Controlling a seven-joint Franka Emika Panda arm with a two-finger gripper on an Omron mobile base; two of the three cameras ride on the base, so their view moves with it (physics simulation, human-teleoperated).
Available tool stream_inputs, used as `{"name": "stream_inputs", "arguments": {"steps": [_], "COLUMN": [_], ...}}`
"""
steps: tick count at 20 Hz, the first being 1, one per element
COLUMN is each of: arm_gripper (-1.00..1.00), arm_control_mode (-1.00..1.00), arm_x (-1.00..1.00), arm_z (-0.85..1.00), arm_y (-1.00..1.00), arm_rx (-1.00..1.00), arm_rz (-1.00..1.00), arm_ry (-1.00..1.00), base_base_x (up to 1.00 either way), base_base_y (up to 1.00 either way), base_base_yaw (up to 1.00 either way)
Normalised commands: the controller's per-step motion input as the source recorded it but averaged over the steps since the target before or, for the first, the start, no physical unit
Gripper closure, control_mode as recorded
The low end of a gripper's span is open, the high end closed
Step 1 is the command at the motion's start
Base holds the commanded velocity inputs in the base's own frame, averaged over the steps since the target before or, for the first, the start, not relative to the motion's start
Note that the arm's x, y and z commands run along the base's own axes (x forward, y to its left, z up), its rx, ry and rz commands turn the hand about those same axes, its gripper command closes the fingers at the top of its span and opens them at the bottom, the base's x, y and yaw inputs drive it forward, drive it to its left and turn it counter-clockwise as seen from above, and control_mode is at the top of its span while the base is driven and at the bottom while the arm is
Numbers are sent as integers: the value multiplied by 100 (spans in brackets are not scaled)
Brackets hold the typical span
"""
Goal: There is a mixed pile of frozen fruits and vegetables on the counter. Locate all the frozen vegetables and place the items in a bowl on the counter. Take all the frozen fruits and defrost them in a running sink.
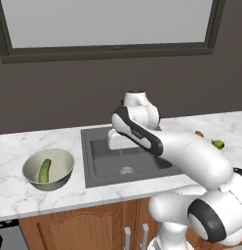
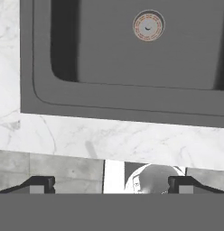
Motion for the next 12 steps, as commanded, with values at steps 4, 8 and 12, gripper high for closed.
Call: {"name": "stream_inputs", "arguments": {"steps": [4, 8, 12], "arm_gripper": [-100, -100, -100], "arm_control_mode": [-100, -100, -100], "arm_x": [0, 0, 15], "arm_z": [0, 0, -9], "arm_y": [-100, -99, -94], "arm_rx": [7, 5, 0], "arm_rz": [1, 4, 4], "arm_ry": [4, 1, 0], "base_base_x": [0, 0, 0], "base_base_y": [0, 0, 0], "base_base_yaw": [0, 0, 0]}}
